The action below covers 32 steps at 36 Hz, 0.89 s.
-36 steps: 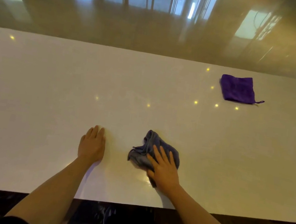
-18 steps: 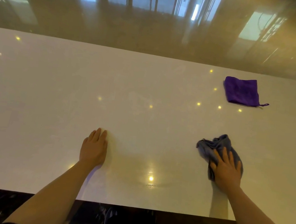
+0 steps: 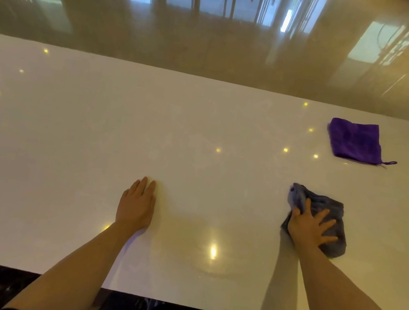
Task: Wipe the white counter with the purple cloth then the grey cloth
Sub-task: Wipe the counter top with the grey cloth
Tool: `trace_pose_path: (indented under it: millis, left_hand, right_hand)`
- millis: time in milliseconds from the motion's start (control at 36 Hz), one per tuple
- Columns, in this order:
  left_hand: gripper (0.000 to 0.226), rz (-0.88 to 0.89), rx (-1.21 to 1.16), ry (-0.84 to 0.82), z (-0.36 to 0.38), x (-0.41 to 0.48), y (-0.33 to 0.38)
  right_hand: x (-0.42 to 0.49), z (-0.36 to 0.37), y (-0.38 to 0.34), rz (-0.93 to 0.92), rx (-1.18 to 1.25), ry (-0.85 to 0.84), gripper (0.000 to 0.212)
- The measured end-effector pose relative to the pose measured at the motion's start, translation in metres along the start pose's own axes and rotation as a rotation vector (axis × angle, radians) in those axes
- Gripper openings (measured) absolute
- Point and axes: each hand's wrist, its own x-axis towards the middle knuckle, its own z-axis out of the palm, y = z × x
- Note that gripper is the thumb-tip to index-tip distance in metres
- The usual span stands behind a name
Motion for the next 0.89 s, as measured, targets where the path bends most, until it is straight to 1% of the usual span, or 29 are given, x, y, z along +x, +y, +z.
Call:
trace_pose_path:
  millis: [195, 334, 473, 612, 778, 834, 890]
  left_hand:
    - [0.047, 0.008, 0.012, -0.013, -0.007, 0.02, 0.003]
    - [0.047, -0.002, 0.012, -0.04, -0.009, 0.029, -0.001]
    - [0.046, 0.002, 0.017, -0.032, -0.01, 0.034, -0.005]
    - [0.044, 0.013, -0.002, -0.022, -0.011, 0.035, -0.009]
    - [0.043, -0.004, -0.079, -0.015, -0.016, 0.037, -0.011]
    - [0.043, -0.01, -0.143, -0.01, -0.016, 0.038, -0.012]
    - [0.042, -0.024, -0.26, 0.024, -0.02, 0.036, -0.009]
  right_hand:
    - [0.007, 0.005, -0.027, -0.035, 0.019, -0.016, 0.054]
    - [0.01, 0.011, -0.058, -0.11, 0.003, -0.053, 0.055]
    - [0.009, 0.016, -0.092, -0.187, -0.009, -0.087, 0.053]
    - [-0.007, 0.031, -0.135, -0.38, -0.086, -0.132, 0.051]
    - [-0.055, 0.065, -0.18, -0.689, -0.144, -0.225, 0.052]
    - [-0.073, 0.076, -0.186, -0.776, -0.152, -0.254, 0.051]
    - [-0.092, 0.084, -0.188, -0.86, -0.174, -0.29, 0.051]
